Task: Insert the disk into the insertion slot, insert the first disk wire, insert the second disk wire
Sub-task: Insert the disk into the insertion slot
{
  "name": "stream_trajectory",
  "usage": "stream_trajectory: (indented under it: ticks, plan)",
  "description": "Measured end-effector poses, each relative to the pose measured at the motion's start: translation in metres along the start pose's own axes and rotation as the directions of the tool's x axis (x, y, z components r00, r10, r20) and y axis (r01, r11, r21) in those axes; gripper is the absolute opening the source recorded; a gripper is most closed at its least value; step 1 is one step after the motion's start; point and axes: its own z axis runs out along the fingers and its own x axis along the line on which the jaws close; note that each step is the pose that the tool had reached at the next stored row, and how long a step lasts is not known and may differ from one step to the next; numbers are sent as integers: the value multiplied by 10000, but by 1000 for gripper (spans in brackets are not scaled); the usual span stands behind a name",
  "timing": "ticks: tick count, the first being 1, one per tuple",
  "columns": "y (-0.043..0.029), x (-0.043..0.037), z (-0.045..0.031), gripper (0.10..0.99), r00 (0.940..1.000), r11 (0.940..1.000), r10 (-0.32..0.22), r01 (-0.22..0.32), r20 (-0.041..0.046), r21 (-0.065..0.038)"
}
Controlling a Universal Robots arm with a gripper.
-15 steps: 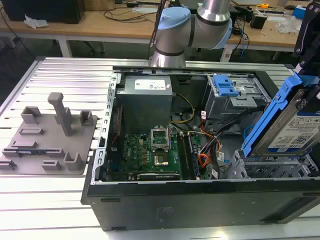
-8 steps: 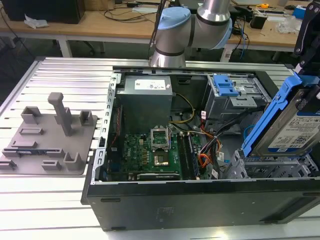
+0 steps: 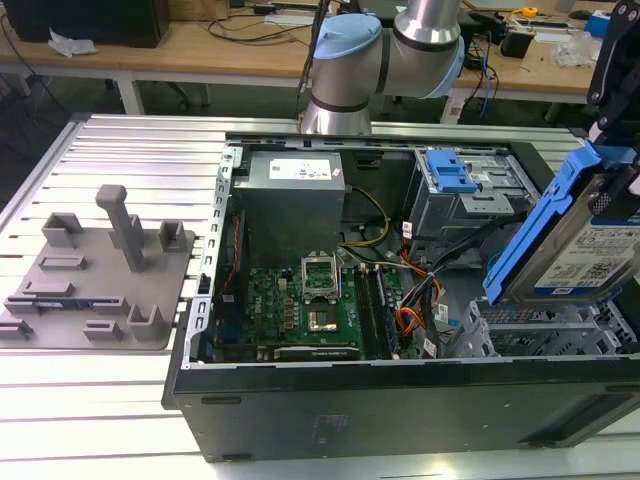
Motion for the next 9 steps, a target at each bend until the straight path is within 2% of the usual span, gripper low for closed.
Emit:
stream_trajectory:
  ticks: [7,9]
  plan:
    - [3,1,1,365,10000,10000,1,-1,27,1]
    - [-40,0,2,365,10000,10000,1,-1,31,1]
